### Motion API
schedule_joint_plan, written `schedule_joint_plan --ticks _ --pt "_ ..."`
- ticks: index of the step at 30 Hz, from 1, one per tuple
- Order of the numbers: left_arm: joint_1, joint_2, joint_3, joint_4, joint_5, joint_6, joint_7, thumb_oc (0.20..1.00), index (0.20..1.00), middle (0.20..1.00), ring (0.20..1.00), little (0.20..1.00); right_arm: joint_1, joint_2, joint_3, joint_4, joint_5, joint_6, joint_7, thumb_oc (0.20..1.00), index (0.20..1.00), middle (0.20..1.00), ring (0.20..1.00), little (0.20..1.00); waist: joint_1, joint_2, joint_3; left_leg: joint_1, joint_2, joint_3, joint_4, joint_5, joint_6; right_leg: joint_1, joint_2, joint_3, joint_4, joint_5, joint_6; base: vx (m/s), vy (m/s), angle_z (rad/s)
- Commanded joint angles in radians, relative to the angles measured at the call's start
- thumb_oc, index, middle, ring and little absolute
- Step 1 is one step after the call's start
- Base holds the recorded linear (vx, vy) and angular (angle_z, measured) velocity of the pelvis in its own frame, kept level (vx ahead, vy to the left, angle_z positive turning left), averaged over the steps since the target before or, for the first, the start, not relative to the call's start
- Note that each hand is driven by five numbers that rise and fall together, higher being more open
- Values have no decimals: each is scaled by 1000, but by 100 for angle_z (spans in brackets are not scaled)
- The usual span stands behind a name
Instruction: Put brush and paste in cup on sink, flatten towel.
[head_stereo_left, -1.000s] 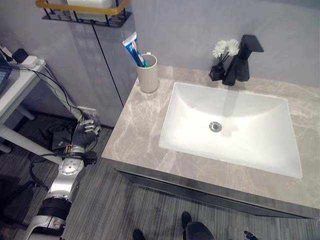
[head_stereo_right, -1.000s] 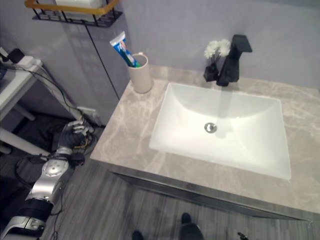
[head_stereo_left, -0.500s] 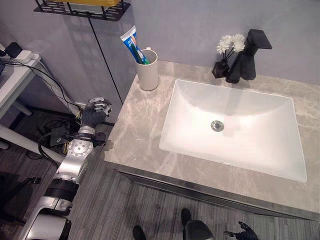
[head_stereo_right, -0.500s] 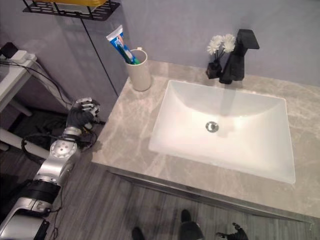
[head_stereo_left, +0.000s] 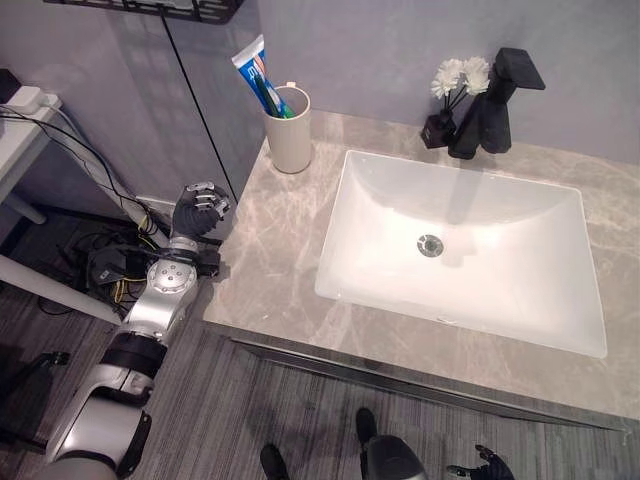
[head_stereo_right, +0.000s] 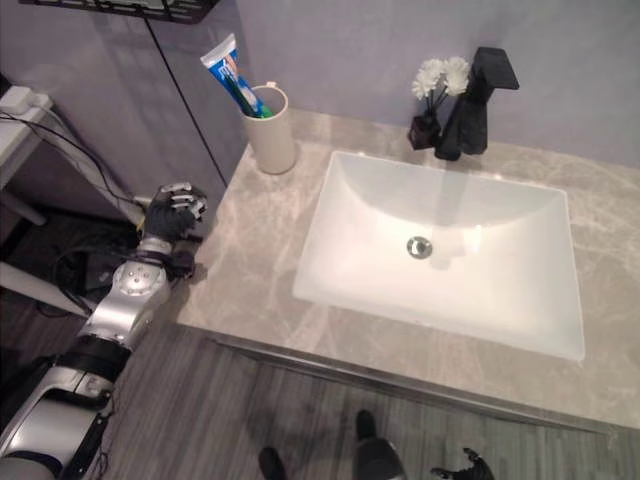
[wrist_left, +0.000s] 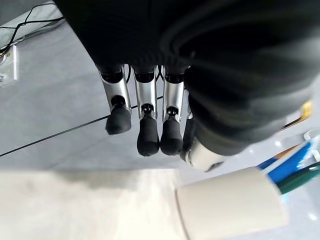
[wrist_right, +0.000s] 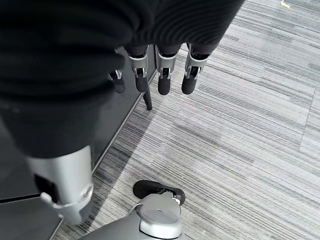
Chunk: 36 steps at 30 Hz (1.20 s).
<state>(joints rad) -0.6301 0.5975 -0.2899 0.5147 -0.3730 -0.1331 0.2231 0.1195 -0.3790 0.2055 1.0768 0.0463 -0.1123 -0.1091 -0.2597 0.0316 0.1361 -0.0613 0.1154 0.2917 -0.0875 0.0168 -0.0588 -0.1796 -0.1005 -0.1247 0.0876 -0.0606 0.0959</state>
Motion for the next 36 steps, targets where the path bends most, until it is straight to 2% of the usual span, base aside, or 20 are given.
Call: schedule_joint_plan --ticks 1,10,20,26,36 --pt "-138 51 23 58 22 -52 32 200 200 200 200 200 2 -46 27 -11 34 -13 -20 1000 1000 1000 1000 1000 -23 -13 -5 56 10 6 0 3 -39 -92 47 115 -26 125 18 -37 -5 -19" --pt "-192 88 6 104 7 -56 43 200 200 200 200 200 -12 -45 38 -11 49 -20 -30 1000 1000 1000 1000 1000 -34 -15 21 38 18 19 0 9 -46 -137 62 132 3 120 15 -14 -11 -8" --pt "-215 85 1 94 30 -64 65 200 200 200 200 200 -11 -49 41 -3 52 -28 -31 1000 1000 1000 1000 1000 -37 -1 0 60 22 27 0 5 -53 -121 69 139 -11 120 8 26 -13 -3" --pt "-209 87 22 47 104 -65 101 200 200 200 200 200 -4 -53 29 -1 52 -35 -35 1000 1000 1000 1000 1000 -30 6 -17 80 24 25 0 1 -57 -90 68 132 -30 113 5 27 -10 -1" --pt "-257 94 19 69 115 -63 120 200 200 200 200 200 4 -64 24 7 47 -38 -31 1000 1000 1000 1000 1000 -34 15 -14 88 28 18 0 3 -62 -88 73 114 -9 96 -1 -2 -1 0"
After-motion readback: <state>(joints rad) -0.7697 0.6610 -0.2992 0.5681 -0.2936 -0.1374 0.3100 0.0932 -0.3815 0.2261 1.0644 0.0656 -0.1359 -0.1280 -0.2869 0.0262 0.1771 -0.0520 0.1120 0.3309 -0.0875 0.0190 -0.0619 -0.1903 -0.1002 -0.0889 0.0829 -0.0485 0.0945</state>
